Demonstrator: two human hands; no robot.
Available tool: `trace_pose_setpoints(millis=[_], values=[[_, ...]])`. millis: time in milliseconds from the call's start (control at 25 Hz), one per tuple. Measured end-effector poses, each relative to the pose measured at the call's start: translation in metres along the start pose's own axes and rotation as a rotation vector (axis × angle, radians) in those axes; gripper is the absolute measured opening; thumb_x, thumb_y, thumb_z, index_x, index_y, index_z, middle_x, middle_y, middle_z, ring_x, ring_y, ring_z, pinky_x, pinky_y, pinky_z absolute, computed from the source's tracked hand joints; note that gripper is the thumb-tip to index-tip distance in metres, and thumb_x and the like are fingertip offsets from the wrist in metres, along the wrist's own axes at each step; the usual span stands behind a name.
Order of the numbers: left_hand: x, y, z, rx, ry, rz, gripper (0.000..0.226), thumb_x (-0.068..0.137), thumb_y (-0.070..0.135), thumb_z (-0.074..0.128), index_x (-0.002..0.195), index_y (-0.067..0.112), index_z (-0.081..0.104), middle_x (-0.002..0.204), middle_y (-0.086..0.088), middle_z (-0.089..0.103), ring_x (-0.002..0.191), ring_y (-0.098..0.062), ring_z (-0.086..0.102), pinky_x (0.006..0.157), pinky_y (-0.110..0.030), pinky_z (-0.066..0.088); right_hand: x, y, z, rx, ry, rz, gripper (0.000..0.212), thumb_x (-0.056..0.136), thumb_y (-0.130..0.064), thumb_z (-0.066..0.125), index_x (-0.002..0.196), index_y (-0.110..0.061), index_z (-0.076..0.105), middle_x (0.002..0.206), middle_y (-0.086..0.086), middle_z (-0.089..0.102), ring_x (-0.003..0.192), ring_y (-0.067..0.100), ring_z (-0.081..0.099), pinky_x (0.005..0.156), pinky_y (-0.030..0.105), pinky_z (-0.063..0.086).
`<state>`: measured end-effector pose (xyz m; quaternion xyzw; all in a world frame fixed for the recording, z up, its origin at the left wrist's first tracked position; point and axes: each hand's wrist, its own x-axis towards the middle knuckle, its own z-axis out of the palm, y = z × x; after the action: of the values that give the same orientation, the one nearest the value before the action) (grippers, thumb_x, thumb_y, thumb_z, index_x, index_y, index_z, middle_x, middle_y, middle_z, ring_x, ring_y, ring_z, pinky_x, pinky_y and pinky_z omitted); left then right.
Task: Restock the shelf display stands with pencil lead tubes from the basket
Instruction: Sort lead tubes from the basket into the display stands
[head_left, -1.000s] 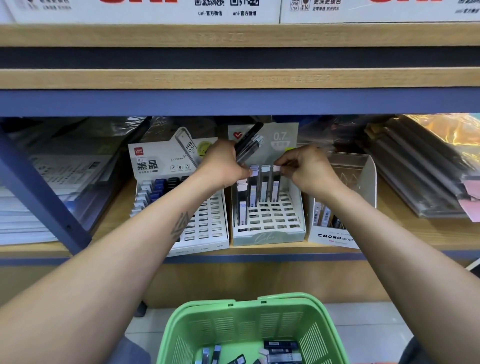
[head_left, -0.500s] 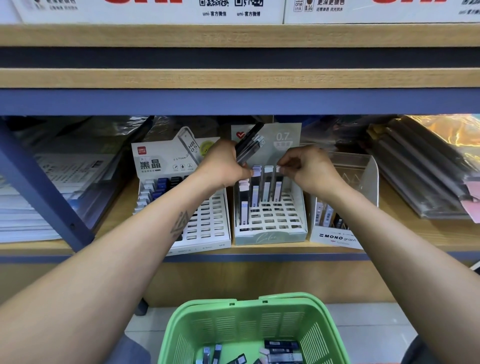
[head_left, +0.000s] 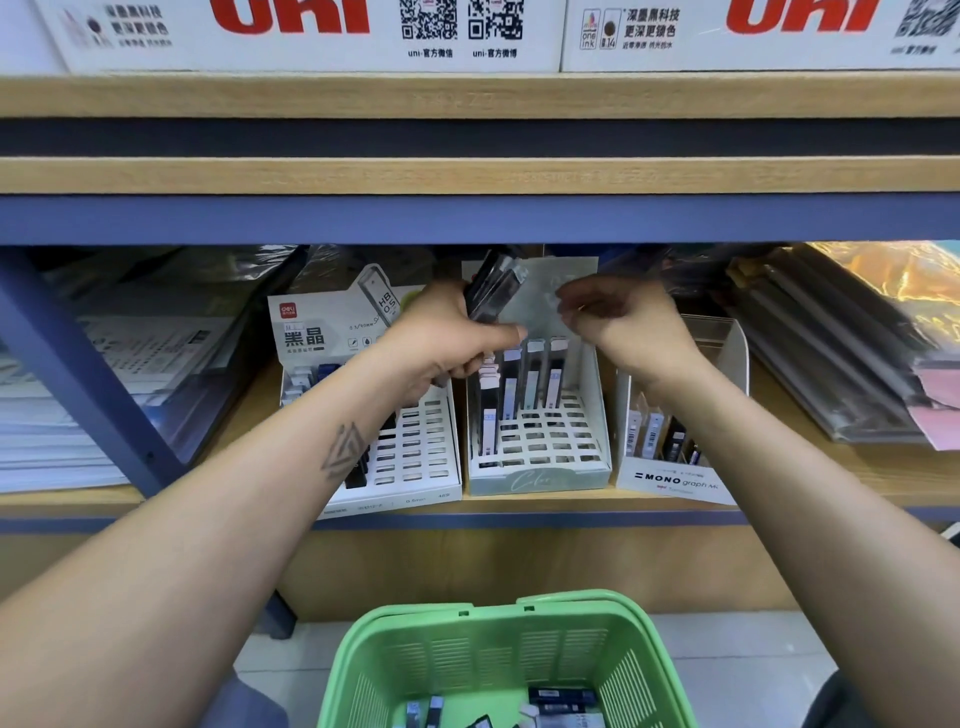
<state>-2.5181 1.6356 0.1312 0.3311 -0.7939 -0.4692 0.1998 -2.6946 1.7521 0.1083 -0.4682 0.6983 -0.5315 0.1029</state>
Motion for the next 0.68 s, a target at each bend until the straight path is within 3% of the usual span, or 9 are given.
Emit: trace_pose_setpoints(millis=[120,280,360,520,680], values=[[-0.011,0.004,-0.003,-0.069,-0.233,-0.054,0.021,0.085,0.025,0.081,0.083,0.01,0.067,0.05,0.005,0.06,0.038,-0.005,0.048,0.035,-0.016,0.036,-0.015,-0.022,0.006,0.443,-0.193,0.1,0.025,0.084,-0.02,0.079,0.107,-0.014,0.073,0.095,0.006,0.078,0.081,0.019,0.072,0.069,0.027,0.057],[-0.021,-0.001,-0.005,-0.123,-0.391,-0.063,0.021,0.087,0.029,0.079,0.078,0.014,0.068,0.058,0.0,0.062,0.042,-0.008,0.048,0.035,-0.017,0.034,-0.025,-0.031,0.024,0.584,-0.183,0.172,0.033,0.071,-0.02,0.081,0.097,-0.003,0.07,0.08,0.011,0.075,0.067,0.017,0.068,0.063,0.025,0.057],[-0.023,-0.005,-0.008,-0.23,-0.408,-0.069,0.022,0.088,0.035,0.075,0.086,0.013,0.072,0.071,-0.007,0.065,0.049,-0.011,0.052,0.04,-0.021,0.038,-0.024,-0.031,0.025,0.627,-0.18,0.209,0.028,0.075,-0.011,0.079,0.1,0.0,0.07,0.08,0.014,0.075,0.068,0.02,0.069,0.064,0.025,0.058],[-0.021,-0.012,-0.02,-0.469,-0.322,-0.192,0.048,0.09,0.039,0.067,0.106,-0.006,0.065,0.083,-0.017,0.071,0.058,-0.017,0.065,0.046,-0.022,0.052,-0.022,-0.029,0.021,0.621,-0.13,0.225,0.022,0.084,0.003,0.072,0.105,0.0,0.066,0.078,0.017,0.074,0.065,0.022,0.072,0.058,0.02,0.056],[-0.021,-0.013,-0.023,-0.442,-0.311,-0.181,0.035,0.098,0.024,0.065,0.11,-0.009,0.064,0.079,-0.015,0.069,0.052,-0.014,0.06,0.039,-0.02,0.046,-0.021,-0.03,0.016,0.696,-0.11,0.205,0.027,0.074,0.004,0.076,0.099,-0.002,0.069,0.082,0.016,0.072,0.073,0.025,0.073,0.065,0.022,0.058]])
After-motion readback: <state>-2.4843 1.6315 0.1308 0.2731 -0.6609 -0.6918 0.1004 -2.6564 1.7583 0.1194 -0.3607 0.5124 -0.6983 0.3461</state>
